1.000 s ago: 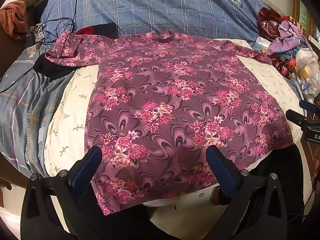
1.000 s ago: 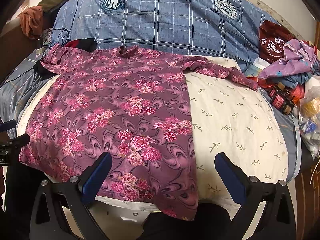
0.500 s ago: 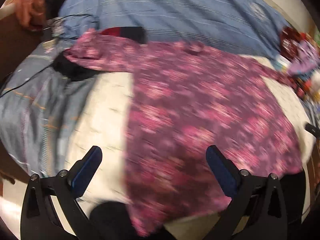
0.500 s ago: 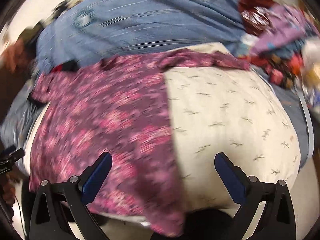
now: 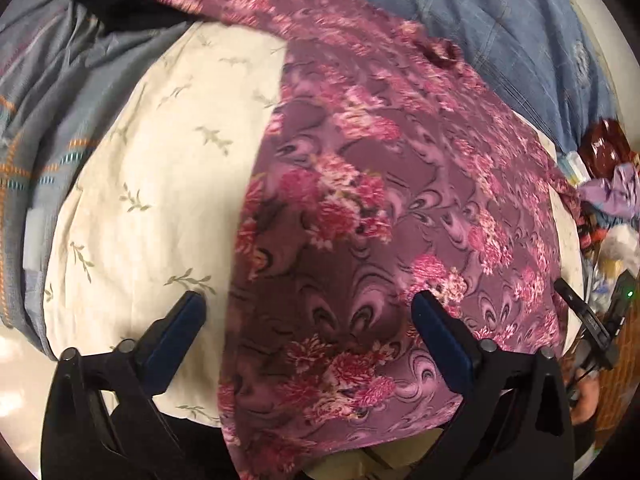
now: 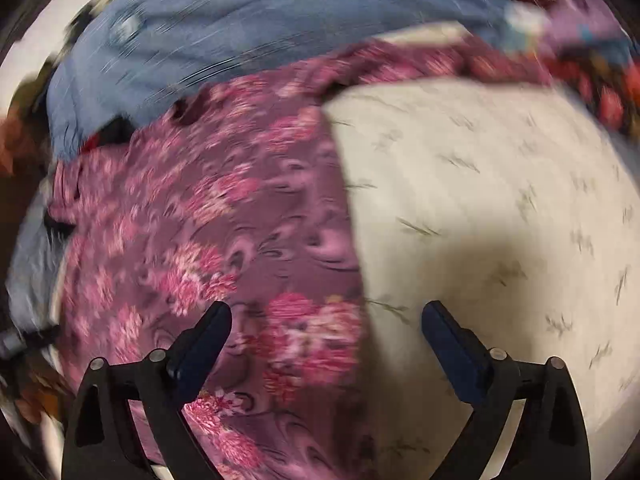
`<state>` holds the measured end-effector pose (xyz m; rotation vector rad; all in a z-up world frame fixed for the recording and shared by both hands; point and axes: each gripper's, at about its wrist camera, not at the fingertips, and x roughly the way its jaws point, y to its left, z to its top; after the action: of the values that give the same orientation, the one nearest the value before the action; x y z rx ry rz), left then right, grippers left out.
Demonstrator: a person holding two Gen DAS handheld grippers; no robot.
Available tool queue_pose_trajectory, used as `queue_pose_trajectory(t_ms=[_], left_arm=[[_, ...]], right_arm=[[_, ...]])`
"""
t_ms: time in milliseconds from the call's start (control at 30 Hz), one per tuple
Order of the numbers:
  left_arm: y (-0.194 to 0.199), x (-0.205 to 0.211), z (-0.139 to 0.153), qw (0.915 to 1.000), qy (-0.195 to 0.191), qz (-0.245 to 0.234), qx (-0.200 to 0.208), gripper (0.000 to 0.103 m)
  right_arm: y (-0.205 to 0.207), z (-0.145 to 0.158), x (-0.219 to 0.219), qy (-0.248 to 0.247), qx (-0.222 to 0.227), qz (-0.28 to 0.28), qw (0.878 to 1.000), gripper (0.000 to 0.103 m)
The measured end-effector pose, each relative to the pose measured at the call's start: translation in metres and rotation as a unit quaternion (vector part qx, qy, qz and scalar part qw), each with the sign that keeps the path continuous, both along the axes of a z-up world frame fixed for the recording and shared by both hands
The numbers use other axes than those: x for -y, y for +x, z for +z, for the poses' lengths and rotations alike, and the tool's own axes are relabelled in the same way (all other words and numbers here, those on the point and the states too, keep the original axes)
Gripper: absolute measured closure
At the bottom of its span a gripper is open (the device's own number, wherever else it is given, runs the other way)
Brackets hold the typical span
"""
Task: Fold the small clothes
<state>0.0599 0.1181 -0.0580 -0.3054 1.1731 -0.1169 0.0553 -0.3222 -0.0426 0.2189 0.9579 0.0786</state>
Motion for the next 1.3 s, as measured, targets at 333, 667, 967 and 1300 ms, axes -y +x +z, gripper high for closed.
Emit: queue_pose_trajectory(t_ms=[333, 667, 967, 1300], left_arm=[[0.002, 0.011, 0.002, 0.9978, 0.063, -0.018, -0.009, 0.084], [0.017, 0.032, 0.067, 0.99, 0.107, -0.047, 0.079, 0.046], [0.122, 0.1, 0.061, 0.9887, 0.092, -0.082, 0.086, 0.041], [0.176, 0.139, 0.043, 0.9909, 0.044, -0.099, 0.08, 0.041]], right_arm=[[-0.005, 0.008, 0.037, 0.002, 0.015, 0.025, 1.0, 0.101], [0.003, 0.031, 0.102, 0.101, 0.044, -0.046, 0.993, 0.081], [0.095, 0.045, 0.222, 0.197, 0.055, -0.251, 0.946, 0.041], [0.217, 0.02, 0.2, 0.016, -0.115, -0.239, 0.964, 0.066]])
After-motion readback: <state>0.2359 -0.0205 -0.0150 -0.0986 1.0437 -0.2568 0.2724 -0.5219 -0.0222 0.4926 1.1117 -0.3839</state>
